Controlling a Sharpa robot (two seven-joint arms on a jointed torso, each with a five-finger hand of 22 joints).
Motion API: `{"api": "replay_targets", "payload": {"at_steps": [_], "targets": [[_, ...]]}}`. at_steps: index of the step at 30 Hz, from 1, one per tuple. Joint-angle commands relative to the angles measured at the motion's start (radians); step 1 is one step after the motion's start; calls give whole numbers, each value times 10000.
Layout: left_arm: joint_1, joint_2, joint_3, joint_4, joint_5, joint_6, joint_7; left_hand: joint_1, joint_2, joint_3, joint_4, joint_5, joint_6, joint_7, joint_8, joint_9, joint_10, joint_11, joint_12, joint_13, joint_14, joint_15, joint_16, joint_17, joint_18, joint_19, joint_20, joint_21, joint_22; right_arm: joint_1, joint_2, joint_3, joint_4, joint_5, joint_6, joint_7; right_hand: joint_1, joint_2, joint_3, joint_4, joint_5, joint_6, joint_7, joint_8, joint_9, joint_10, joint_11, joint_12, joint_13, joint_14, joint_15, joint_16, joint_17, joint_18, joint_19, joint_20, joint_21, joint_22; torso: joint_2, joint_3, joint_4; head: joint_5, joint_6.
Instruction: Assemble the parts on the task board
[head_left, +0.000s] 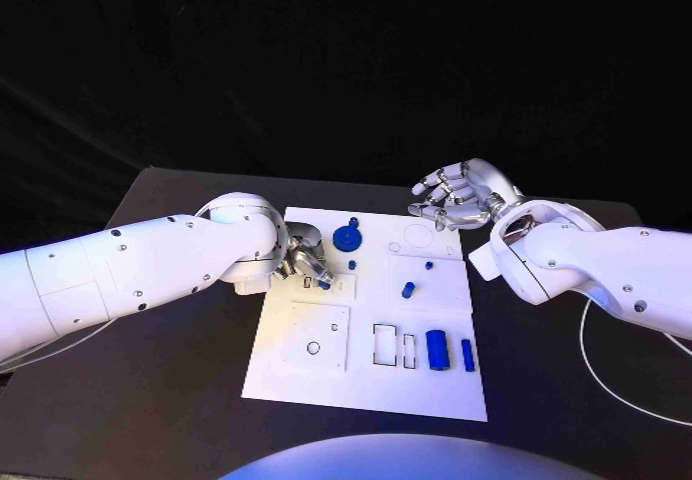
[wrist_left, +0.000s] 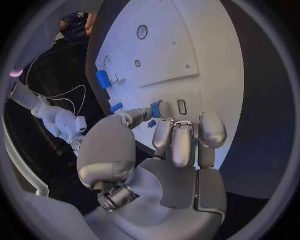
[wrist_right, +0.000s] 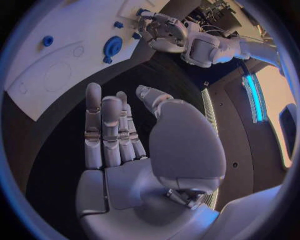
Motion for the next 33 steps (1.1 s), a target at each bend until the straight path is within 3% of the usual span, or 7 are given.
{"api": "replay_targets", "payload": {"at_steps": [1, 10, 33], "targets": [[-65, 36, -45, 28, 92, 364, 22, -125, -2, -177, 78, -71, 212, -109, -63, 17, 70, -22, 55, 36, 408, -67, 32, 9, -89, 77, 5, 22, 5, -6, -3, 1, 18, -57, 69, 90, -30, 35, -43, 0, 53, 26, 61, -41, -16, 44, -4, -60, -8, -16, 68, -51, -8, 40, 73, -7, -41, -13, -2, -2, -2, 0, -3], [-65, 36, -45, 8, 91, 340, 23, -250, -27, -594, 352, -93, 288, -116, -137, 54, 85, -25, 62, 87, 409, -72, 32, 10, -95, 101, -3, 19, 29, -6, -3, 1, 16, -61, 70, 97, 22, 40, -49, -32, 60, 32, 56, -43, -22, 52, -11, -80, -44, -28, 66, -86, -21, 41, 76, -7, -63, -27, 0, -3, 3, -3, 2], [-64, 26, -44, -15, 110, 425, 16, -178, 0, -745, 405, -84, 317, -138, -170, 80, 105, -40, 79, 138, 409, -78, 32, 10, -101, 120, -3, 24, 57, -9, -5, 1, 8, -68, 88, 102, 43, 43, -47, -44, 62, 33, 56, -44, -24, 56, -12, -86, -56, -29, 64, -92, -18, 41, 78, -7, -69, -31, -1, -4, 1, -11, 10]]}}
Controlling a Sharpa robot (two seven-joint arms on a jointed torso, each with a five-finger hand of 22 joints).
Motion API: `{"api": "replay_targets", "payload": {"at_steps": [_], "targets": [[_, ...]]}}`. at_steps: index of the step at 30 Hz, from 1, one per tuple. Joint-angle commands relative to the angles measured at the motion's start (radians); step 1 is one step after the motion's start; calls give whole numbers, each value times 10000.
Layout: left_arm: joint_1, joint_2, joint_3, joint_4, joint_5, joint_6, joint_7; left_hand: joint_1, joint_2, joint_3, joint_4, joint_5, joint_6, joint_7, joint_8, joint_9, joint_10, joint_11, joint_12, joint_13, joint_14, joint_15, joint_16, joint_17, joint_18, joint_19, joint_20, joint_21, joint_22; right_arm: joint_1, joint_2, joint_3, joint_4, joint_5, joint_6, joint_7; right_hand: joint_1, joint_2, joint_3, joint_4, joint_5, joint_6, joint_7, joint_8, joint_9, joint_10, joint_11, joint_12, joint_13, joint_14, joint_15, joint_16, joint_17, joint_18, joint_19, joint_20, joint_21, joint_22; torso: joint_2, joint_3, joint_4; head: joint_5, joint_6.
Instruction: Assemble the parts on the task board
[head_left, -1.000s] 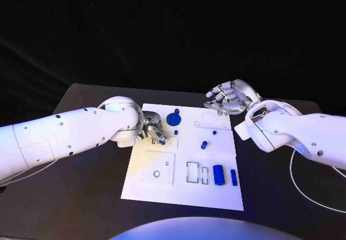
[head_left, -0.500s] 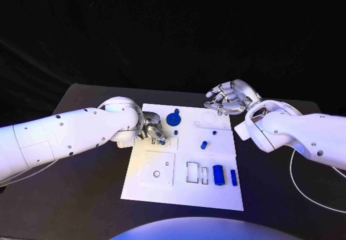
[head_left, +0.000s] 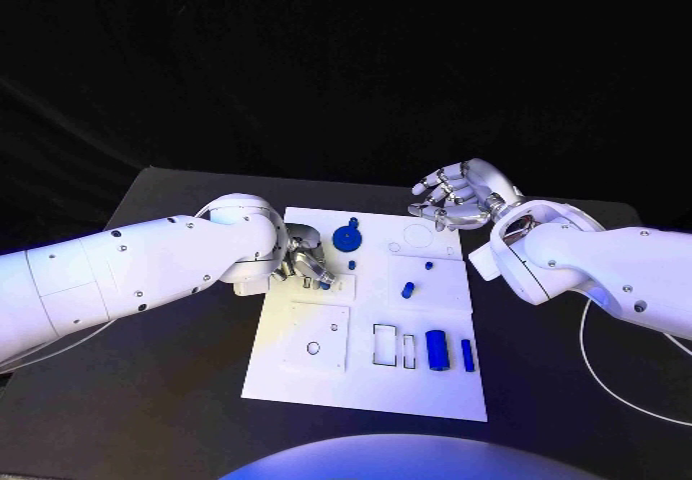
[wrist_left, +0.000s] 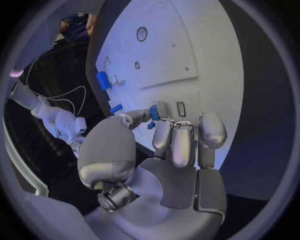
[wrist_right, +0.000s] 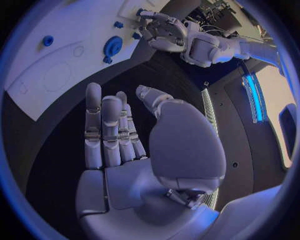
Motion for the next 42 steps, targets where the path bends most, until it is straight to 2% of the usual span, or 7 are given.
{"api": "replay_targets", "payload": {"at_steps": [1, 5, 13, 16, 22, 36, 42], "targets": [[-47, 19, -33, 20, 93, 325, 14, -18, 54, -59, 21, -19, 19, 23, -52, 9, 75, -8, 42, 20, 373, -44, 31, 11, -100, 67, -22, 23, 13, -7, 0, 1, 9, -68, 87, 91, 44, 43, -20, -17, 62, 33, 56, -45, -13, 56, -12, -45, -9, -29, 64, -38, -7, 41, 78, -8, -32, -16, 0, 1, 3, -4, 4], [-47, 14, -33, 20, 124, 332, 10, -50, 80, -131, 102, -26, 35, 33, -70, 16, 75, -2, 37, 20, 373, -44, 30, 10, -101, 71, -23, 23, 18, -9, 1, 1, 7, -68, 87, 93, 60, 50, -26, -25, 61, 39, 60, -47, -19, 72, -9, -57, -38, -29, 64, -51, 0, 42, 85, -9, -46, -26, -4, -1, 5, 0, 3], [-47, 6, -32, 7, 171, 313, 10, -231, 123, -594, 537, -36, 114, 44, -154, 63, 95, 10, 41, 77, 374, -35, 31, 14, -104, 85, -21, 18, 36, -14, 5, 1, 2, -68, 87, 94, 52, 49, -33, -20, 59, 40, 62, -47, -20, 75, -7, -60, -44, -29, 65, -54, 1, 41, 86, -8, -49, -28, -3, -1, 0, 7, 8], [-47, 8, -32, -10, 196, 292, 10, -255, 212, -698, 675, -17, 136, 42, -179, 77, 103, 8, 45, 97, 375, -36, 32, 15, -104, 86, -21, 15, 35, -15, 5, 1, 0, -68, 86, 93, 52, 49, -33, -20, 59, 40, 62, -47, -20, 75, -7, -60, -44, -29, 65, -54, 1, 41, 86, -8, -49, -28, -2, -1, 2, 7, 9], [-47, 6, -32, -37, 225, 272, 5, -263, 282, -769, 773, -7, 150, 42, -198, 88, 108, 6, 46, 110, 376, -36, 33, 19, -106, 95, -21, 18, 49, -17, 1, 1, 3, -68, 84, 92, 52, 49, -33, -20, 59, 40, 62, -47, -20, 75, -7, -60, -44, -29, 65, -54, 1, 41, 86, -8, -49, -28, 3, 3, -1, 9, 6], [-47, 17, -31, -71, 275, 193, 0, -268, 292, -846, 836, -13, 151, 45, -214, 98, 109, 9, 45, 117, 374, -36, 31, 14, -108, 100, -20, 20, 58, -19, 0, 1, 1, -68, 81, 95, 32, 49, -52, -6, 56, 45, 63, -49, -24, 85, -3, -68, -64, -30, 69, -71, -4, 40, 90, -7, -61, -36, 0, 6, 1, 9, 18], [-47, 24, -30, -84, 302, 176, 1, -339, 177, -1561, 1145, -138, 197, 47, -277, 165, 117, 12, 36, 153, 373, -34, 31, 15, -108, 102, -21, 10, 62, -20, 0, 1, 2, -68, 80, 99, 25, 48, -61, -1, 55, 45, 64, -50, -26, 88, -2, -72, -72, -29, 70, -71, 3, 39, 91, -6, -65, -39, 2, 5, -2, 6, 20]]}}
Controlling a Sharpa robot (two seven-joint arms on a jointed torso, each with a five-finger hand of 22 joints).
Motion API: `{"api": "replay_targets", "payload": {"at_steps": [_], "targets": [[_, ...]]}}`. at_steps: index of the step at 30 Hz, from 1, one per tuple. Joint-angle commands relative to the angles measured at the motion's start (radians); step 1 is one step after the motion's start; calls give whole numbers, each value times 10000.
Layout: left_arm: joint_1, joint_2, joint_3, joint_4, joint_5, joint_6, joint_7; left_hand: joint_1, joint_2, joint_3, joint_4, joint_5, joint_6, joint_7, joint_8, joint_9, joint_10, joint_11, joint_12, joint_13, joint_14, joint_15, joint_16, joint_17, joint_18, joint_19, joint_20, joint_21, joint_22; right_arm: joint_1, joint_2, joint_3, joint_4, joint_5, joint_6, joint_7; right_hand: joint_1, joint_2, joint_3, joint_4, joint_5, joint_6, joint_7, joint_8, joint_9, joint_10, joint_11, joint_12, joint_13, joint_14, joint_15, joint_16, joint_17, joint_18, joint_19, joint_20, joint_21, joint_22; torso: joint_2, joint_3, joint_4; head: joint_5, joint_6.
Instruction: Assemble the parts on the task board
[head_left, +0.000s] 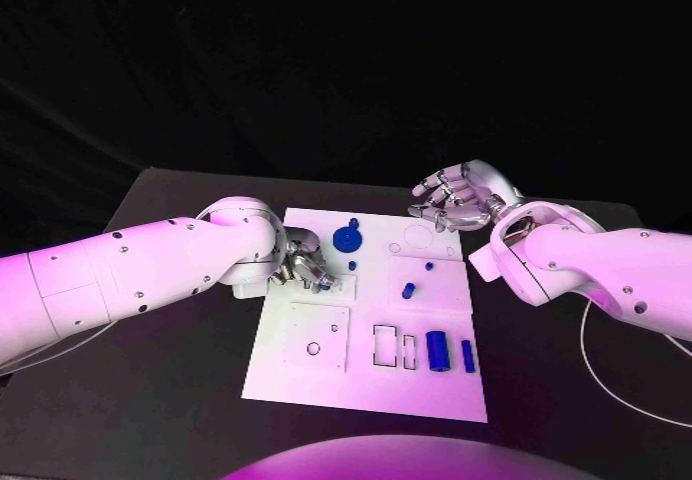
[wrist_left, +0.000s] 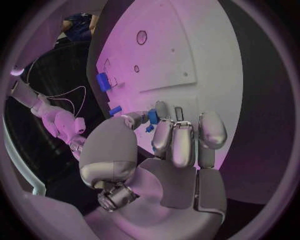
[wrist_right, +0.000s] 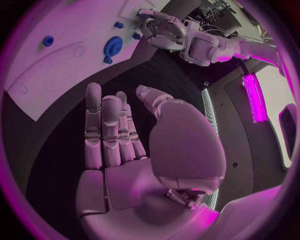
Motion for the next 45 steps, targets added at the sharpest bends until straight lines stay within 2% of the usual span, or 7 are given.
{"api": "replay_targets", "payload": {"at_steps": [1, 12, 36, 45], "targets": [[-2, 23, 1, 3, 102, 49, 17, -117, -51, -261, 55, -102, 92, 11, -50, 27, 81, -24, 38, 15, 374, -35, 32, 15, -108, 68, 14, 8, 9, -8, 2, 1, 9, -67, 80, 90, 25, 48, -61, -1, 55, 7, 26, -50, -17, 88, -2, -53, -16, -29, 70, -33, 2, 40, 91, -6, -66, -12, 3, -3, -1, -8, 3], [-2, 23, 2, -30, 117, -5, 24, -145, -27, -672, 87, -431, 103, 2, -113, 62, 83, -30, 26, 32, 374, -39, 33, 19, -109, 73, 12, 4, 21, -12, 0, 1, 4, -67, 81, 94, 12, 45, -73, 7, 53, 8, 28, -52, -19, 90, 0, -57, -25, -32, 72, -47, -10, 39, 93, -5, -71, -15, -1, -3, 0, -8, 1], [-3, -57, 14, -8, 117, -170, 30, -174, 21, -793, 94, -557, 116, -2, -132, 77, 88, -34, 27, 45, 375, -41, 33, 19, -107, 67, 11, -3, 11, -18, -12, 1, 14, -67, 101, 93, 1, 44, -85, 14, 52, 8, 28, -53, -21, 93, 2, -61, -33, -31, 73, -48, -2, 39, 94, -4, -76, -19, -2, -6, -1, 4, 40], [-3, -108, 89, 108, 203, -277, 43, -173, 55, -803, 95, -568, 119, -3, -135, 81, 74, -37, 6, 12, 373, -42, 31, 15, -104, 61, 10, -8, 1, -22, -9, 1, 11, -67, 114, 90, 1, 44, -85, 14, 52, 8, 28, -53, -21, 93, 2, -61, -33, -31, 73, -48, -2, 39, 94, -4, -76, -19, -4, -2, 0, 8, 50]]}}
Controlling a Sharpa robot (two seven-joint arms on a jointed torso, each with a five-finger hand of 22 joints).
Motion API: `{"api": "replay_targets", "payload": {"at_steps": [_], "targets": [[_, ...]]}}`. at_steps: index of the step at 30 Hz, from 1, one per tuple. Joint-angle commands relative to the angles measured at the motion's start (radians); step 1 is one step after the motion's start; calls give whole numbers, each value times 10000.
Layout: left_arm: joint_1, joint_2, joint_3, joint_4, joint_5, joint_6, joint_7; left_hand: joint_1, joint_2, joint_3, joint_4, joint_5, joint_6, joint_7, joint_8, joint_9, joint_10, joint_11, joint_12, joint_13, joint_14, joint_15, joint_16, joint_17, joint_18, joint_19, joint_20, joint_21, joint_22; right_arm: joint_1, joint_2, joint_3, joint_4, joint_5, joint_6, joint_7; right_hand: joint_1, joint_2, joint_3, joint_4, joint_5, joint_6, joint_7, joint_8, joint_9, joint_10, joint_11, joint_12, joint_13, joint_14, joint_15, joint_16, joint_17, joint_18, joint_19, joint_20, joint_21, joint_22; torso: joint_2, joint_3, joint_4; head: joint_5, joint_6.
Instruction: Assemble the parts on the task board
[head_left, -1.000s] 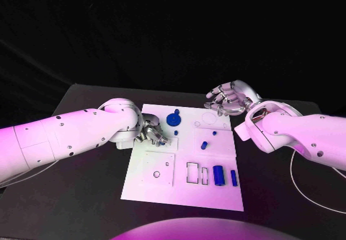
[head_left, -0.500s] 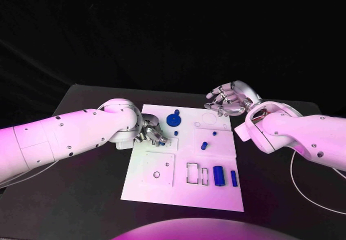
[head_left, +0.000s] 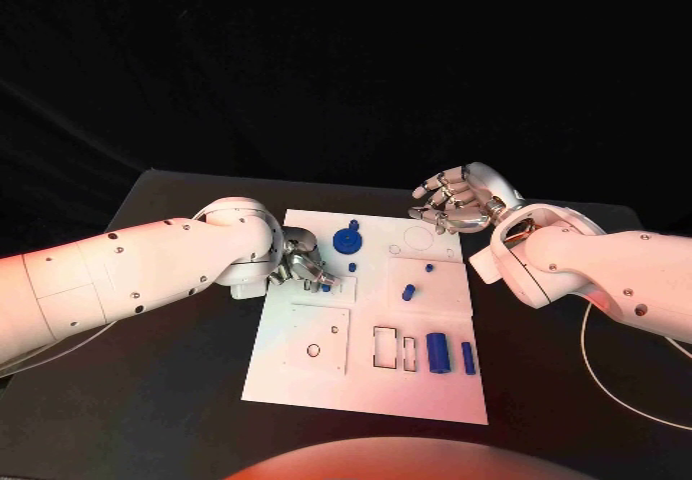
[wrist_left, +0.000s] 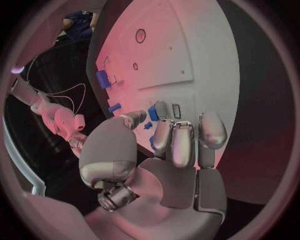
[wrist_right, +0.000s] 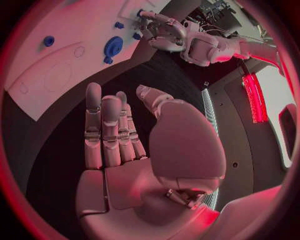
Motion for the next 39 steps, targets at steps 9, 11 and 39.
{"api": "replay_targets", "payload": {"at_steps": [9, 11, 39], "targets": [[2, 12, 37, 90, 179, -62, 37, -17, 115, -69, -1, -69, 53, -11, -61, 25, 37, -6, 5, -8, 374, -46, 31, 6, -104, 62, 8, -9, -11, -11, 3, 1, 8, -66, 116, 77, 1, 43, -57, -15, 52, 9, 29, -53, -12, 93, 1, -43, -9, 5, 37, -48, -3, 39, 94, -4, -39, -9, -1, 3, 0, 3, 6], [2, 12, 37, 75, 181, -49, 34, -17, 116, -69, -1, -69, 53, -11, -61, 26, 37, -6, 5, -8, 374, -47, 31, 6, -103, 62, 8, -9, -12, -11, 2, 1, 7, -66, 118, 76, 1, 43, -57, -15, 52, 9, 29, -53, -12, 93, 1, -43, -9, 5, 37, -48, -3, 39, 94, -4, -39, -9, -1, 4, 3, -1, 7], [627, -868, 952, -168, 789, -144, 55, 1034, 24, -653, -14, 31, -1258, 602, -1088, -147, -1238, 514, -1137, -1777, 290, 346, -35, -150, 122, -742, 271, -689, -1256, -47, 29, 1, -236, -60, 118, 124, -12, 56, -97, 5, 57, 17, 25, -58, -23, 114, -3, -60, -57, 14, 37, -64, 19, 40, 108, -2, -67, -28, -32, 6, 22, 46, 241]]}}
